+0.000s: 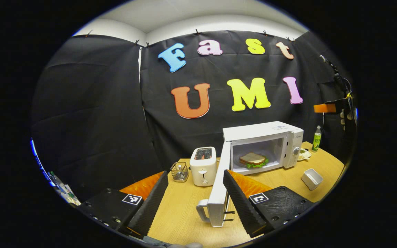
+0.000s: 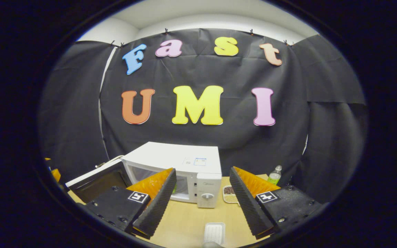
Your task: Open the microwave oven with the left hand, put the food in, and close the microwave oven.
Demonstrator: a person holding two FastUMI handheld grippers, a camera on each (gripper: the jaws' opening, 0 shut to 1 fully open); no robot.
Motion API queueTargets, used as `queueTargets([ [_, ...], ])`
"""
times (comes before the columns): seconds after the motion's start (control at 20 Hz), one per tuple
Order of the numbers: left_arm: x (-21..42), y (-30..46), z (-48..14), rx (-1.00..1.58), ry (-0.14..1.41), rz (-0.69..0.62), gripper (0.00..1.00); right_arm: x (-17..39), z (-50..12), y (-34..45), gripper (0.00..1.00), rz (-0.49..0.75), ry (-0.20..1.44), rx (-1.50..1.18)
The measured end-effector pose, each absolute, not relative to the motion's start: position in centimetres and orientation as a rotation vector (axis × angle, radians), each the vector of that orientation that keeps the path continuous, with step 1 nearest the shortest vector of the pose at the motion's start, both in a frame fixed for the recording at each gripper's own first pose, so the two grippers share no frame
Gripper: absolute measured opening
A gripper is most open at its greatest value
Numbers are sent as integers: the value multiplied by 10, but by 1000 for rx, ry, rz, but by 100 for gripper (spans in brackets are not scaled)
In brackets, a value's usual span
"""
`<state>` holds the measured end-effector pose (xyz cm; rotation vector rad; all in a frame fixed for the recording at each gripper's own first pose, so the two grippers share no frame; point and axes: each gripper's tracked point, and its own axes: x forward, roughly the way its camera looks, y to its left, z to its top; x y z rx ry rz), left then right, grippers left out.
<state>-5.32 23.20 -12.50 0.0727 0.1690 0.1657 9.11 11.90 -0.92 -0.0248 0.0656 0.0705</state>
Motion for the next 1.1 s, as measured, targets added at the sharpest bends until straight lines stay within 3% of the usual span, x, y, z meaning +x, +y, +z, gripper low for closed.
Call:
queueTargets([
  [0.25,-43,238,-116,70,141,164,96,53,3,76,99,9,41,-62],
  [0.35,-39,243,-116,75,135,177,90,46,0,69,99,-3,53,-43],
  [0.45,-38,257,-117,110,130,207,79,42,-1,65,99,-11,60,-35],
  [0.5,-37,259,-121,118,137,207,65,42,-5,64,99,-17,68,-34],
  [0.6,-33,261,-136,111,176,189,57,38,-8,65,99,-9,79,-21],
  [0.85,-34,285,-176,135,253,223,1,30,-16,59,92,-28,105,-31],
  [1.1,-25,302,-224,98,318,246,0,22,-29,51,92,-54,154,-7],
])
